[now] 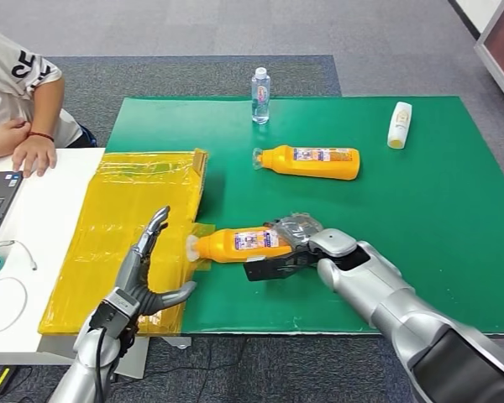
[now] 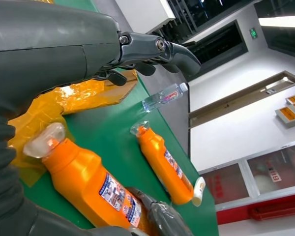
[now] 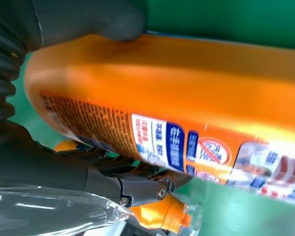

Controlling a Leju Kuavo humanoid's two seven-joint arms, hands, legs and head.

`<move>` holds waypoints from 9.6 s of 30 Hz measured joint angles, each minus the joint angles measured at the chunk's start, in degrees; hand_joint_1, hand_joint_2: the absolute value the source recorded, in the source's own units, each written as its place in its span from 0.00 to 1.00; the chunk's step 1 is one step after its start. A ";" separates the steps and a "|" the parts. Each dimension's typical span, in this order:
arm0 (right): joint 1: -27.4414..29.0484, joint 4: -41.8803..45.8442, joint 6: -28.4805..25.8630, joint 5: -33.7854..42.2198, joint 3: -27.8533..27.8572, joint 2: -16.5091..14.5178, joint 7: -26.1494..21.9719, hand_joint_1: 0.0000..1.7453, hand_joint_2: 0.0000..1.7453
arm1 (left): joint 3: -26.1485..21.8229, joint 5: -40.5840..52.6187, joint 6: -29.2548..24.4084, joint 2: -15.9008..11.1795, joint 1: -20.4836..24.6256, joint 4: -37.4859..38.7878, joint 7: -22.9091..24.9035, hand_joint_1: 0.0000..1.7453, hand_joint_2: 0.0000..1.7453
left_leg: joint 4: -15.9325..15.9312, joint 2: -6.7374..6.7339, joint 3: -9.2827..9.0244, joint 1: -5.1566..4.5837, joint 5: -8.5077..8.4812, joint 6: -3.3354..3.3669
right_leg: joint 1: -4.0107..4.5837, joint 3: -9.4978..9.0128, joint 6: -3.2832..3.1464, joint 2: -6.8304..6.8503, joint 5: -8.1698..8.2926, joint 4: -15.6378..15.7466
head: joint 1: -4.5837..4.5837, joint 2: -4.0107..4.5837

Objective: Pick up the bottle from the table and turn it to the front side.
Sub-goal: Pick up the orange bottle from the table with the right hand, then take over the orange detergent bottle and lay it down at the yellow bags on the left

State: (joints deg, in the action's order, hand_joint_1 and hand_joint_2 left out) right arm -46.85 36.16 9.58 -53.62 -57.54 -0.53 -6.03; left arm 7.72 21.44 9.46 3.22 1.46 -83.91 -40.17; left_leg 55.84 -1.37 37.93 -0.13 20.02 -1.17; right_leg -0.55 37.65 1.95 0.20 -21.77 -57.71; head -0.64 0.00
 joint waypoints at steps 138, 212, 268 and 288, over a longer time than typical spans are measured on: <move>24.01 33.25 -7.84 28.20 19.35 -3.26 -24.15 1.00 1.00 | 5.37 -24.40 50.07 -19.76 18.82 6.08 -0.01 0.00 1.00 | 0.01 0.43 0.38 0.19 -0.24 -0.31 | 0.21 0.30 -0.21 0.37 -0.03 -0.11 | 0.00 0.00; 31.02 39.82 -21.06 7.35 15.72 -7.12 -18.69 1.00 1.00 | 6.12 -23.69 45.86 -16.21 16.49 1.57 -0.09 1.00 1.00 | 0.01 0.43 0.44 0.20 -0.25 -0.34 | 0.23 0.38 -0.32 0.37 0.05 -0.10 | -0.01 0.00; 35.69 38.99 -14.02 27.04 46.31 -9.93 -20.39 0.00 1.00 | 29.12 14.97 8.95 -19.38 51.11 19.77 25.38 1.00 1.00 | 0.03 0.33 0.82 0.25 -0.56 -0.44 | 0.27 0.90 -0.40 0.27 0.46 -0.09 | 0.00 0.00; 29.89 34.68 -12.90 30.10 49.57 -10.46 -22.79 0.00 1.00 | 64.10 -31.18 53.39 -27.33 78.53 46.18 31.95 1.00 1.00 | -0.02 0.16 0.79 0.26 -0.68 -0.50 | 0.32 0.85 -0.49 0.08 0.56 -0.15 | 0.00 0.00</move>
State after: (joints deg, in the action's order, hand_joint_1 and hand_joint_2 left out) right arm -16.95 70.83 -3.32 -23.53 -7.97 -10.99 -28.82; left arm 71.82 -9.73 62.85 -24.11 79.99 -37.72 -8.22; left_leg 55.83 -1.21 38.72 0.13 19.35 -1.67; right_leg -0.23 38.50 1.45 0.28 -21.20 -57.86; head -0.64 0.00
